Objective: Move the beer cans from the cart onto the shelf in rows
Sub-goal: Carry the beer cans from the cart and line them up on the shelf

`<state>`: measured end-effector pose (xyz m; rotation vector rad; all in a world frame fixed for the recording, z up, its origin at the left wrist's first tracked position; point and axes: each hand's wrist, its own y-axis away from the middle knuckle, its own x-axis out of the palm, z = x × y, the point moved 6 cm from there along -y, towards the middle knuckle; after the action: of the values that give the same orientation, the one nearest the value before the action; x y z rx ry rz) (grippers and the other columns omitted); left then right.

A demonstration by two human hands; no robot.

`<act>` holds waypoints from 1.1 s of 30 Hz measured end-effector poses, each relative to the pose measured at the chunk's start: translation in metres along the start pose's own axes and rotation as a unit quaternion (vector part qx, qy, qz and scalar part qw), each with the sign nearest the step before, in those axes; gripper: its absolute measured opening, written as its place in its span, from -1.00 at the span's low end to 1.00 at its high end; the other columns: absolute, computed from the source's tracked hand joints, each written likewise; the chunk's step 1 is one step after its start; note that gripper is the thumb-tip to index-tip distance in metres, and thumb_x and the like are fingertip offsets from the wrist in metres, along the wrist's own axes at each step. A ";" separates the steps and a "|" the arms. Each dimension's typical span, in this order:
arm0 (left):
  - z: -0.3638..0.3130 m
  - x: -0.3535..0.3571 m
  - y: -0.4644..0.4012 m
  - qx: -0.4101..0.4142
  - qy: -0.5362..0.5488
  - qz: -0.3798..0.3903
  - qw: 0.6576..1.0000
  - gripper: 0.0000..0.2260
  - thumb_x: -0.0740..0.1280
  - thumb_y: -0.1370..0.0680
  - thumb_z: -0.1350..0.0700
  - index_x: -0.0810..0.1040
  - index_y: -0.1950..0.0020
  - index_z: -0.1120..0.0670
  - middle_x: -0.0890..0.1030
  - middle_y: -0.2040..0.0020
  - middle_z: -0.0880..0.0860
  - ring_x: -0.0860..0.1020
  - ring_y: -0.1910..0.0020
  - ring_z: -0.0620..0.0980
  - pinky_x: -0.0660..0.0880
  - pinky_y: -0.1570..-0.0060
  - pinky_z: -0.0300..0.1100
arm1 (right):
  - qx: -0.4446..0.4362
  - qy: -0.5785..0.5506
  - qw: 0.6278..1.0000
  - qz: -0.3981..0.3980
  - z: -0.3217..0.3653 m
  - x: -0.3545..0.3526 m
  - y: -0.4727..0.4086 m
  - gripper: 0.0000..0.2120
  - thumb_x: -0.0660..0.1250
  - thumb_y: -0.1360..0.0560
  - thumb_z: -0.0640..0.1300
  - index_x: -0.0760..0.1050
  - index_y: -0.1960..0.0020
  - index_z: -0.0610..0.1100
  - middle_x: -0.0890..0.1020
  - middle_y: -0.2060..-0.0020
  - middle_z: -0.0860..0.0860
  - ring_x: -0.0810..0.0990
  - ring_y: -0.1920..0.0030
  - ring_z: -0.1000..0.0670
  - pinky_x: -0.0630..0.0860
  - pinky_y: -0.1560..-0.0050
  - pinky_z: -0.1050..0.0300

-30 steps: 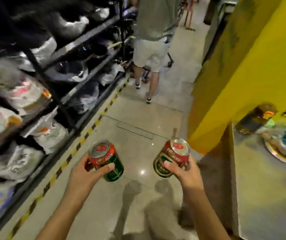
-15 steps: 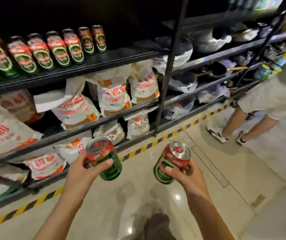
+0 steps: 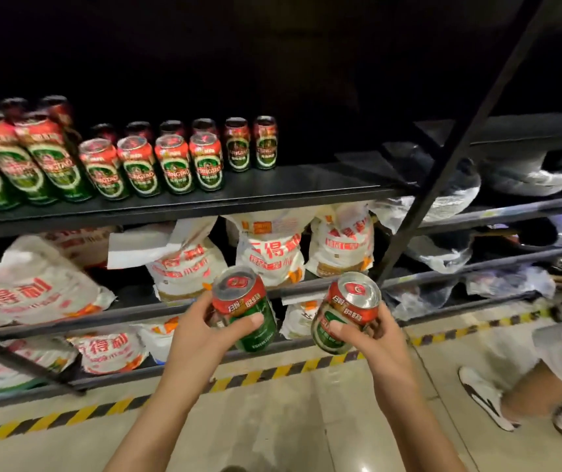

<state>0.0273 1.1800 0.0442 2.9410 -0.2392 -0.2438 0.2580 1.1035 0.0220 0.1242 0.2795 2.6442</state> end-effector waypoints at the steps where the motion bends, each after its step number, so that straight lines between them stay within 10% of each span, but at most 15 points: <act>1: -0.002 -0.002 -0.010 -0.002 0.003 -0.004 1.000 -0.54 0.54 -0.30 0.11 0.53 -0.17 -0.02 0.64 -0.02 -0.07 0.57 -0.04 -0.15 0.44 0.10 -0.32 | -0.001 0.002 1.000 0.014 0.005 0.008 -0.014 -0.44 0.59 -0.19 -0.17 0.53 -0.14 0.08 0.68 0.01 0.06 0.64 -0.01 0.08 0.54 -0.04 0.13; 33: -0.082 0.014 -0.282 0.048 0.008 -0.086 0.995 -0.51 0.56 -0.30 0.14 0.52 -0.19 -0.03 0.63 0.00 -0.15 0.56 0.06 -0.36 0.46 0.15 -0.53 | -0.055 0.065 0.988 0.127 0.093 0.128 -0.299 -0.50 0.52 -0.32 -0.27 0.50 -0.20 0.01 0.67 -0.01 0.09 0.63 -0.03 0.16 0.57 -0.04 0.19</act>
<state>0.0961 1.4652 0.0672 3.0595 0.0067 -0.2383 0.2921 1.4382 0.0530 -0.0525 0.1675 2.9205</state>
